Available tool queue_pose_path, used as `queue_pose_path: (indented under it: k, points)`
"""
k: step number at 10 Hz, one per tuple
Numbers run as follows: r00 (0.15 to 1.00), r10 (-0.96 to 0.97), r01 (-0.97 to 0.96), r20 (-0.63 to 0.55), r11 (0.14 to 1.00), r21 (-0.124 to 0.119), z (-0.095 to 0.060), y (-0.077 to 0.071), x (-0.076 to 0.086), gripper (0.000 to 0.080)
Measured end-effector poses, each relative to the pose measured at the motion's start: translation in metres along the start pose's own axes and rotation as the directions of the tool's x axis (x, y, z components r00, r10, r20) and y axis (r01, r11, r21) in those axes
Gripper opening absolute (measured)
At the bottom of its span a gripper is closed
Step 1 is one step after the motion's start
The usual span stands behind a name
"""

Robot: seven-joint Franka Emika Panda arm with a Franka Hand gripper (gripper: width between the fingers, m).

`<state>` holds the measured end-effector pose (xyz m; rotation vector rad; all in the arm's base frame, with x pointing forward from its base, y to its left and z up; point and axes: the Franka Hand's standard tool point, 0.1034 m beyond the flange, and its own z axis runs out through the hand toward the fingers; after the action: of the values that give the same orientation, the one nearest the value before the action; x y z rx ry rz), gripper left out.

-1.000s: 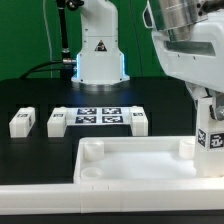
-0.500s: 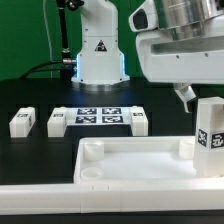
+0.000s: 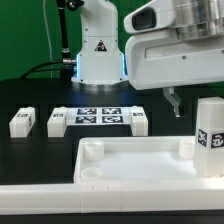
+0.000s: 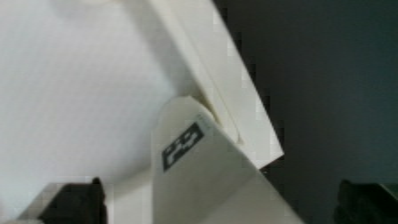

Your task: Assemble desk

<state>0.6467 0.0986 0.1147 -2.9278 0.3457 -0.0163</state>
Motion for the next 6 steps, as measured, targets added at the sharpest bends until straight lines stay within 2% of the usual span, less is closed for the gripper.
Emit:
queue_pose_path:
  k: [1, 2, 4, 5, 6]
  points:
    - [0.985, -0.175, 0.175, 0.005, 0.985, -0.007, 0.0015, 0.0041, -0.0001, 0.0648]
    - [0.970, -0.243, 0.243, -0.001, 0.970, -0.013, 0.0063, 0.0018, -0.0032, 0.0648]
    - [0.977, -0.215, 0.215, -0.010, 0.977, -0.015, 0.0087, 0.0013, -0.0054, 0.0648]
    - [0.977, -0.214, 0.214, -0.010, 0.977, -0.015, 0.0088, 0.0018, -0.0051, 0.0559]
    - [0.984, -0.176, 0.176, -0.011, 0.984, -0.013, 0.0090, 0.0015, -0.0053, 0.0559]
